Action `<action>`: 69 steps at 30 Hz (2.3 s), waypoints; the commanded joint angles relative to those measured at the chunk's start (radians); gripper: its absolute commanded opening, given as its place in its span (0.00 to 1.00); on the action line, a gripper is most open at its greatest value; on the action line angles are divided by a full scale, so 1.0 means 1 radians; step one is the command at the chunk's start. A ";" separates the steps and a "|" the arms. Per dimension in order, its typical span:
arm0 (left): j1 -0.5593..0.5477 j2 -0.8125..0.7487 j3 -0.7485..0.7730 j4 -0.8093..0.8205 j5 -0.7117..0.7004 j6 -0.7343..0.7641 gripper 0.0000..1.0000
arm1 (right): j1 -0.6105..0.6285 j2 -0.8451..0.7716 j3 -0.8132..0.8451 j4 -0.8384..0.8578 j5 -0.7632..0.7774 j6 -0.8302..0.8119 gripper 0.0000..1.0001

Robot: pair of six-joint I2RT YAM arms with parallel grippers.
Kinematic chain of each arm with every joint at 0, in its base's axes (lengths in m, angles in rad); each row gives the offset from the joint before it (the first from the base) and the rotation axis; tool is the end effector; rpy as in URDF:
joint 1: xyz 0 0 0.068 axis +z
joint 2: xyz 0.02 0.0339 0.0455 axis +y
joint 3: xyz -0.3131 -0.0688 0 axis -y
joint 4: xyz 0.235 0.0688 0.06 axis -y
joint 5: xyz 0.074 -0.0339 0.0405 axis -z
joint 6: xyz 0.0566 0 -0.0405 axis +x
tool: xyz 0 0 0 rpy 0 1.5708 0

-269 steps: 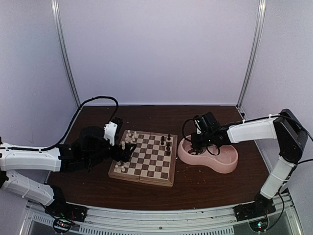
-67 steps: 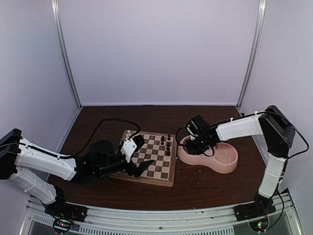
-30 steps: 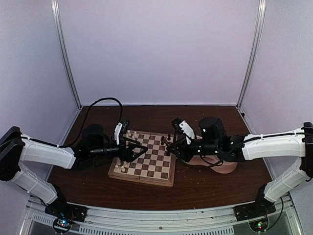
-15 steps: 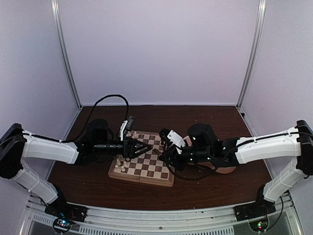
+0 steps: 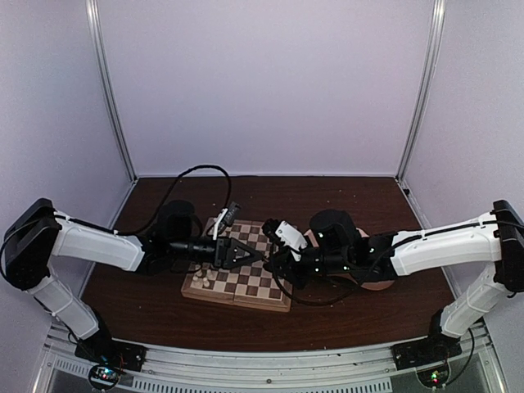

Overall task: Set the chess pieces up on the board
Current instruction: Pass from the right arm to the left, then adjust the chess pile.

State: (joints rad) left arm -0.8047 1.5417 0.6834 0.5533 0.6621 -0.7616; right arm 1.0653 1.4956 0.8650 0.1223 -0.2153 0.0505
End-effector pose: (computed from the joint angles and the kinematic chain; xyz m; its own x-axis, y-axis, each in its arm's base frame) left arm 0.1989 -0.2569 0.2522 -0.8235 0.0709 -0.5629 0.5619 0.2393 -0.7918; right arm 0.1515 0.2986 0.2727 -0.2831 -0.4096 -0.8672 -0.9320 0.3309 0.1479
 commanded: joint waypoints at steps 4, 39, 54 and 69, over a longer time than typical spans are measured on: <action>-0.027 0.040 0.051 0.037 0.057 -0.010 0.52 | 0.009 0.006 0.029 0.004 0.030 -0.015 0.13; -0.030 0.002 0.021 0.074 0.045 0.020 0.10 | 0.027 0.008 0.024 0.010 0.082 -0.012 0.43; 0.010 -0.067 -0.061 0.205 0.024 -0.023 0.10 | 0.027 -0.091 -0.070 0.147 0.029 0.080 0.58; 0.017 -0.078 -0.114 0.369 0.028 -0.094 0.10 | -0.015 -0.112 -0.116 0.247 -0.089 0.154 0.47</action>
State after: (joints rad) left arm -0.7975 1.4822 0.5861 0.8024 0.6842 -0.8272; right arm 1.0657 1.4109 0.7685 0.2993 -0.2230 0.1703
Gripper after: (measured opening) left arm 0.157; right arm 0.474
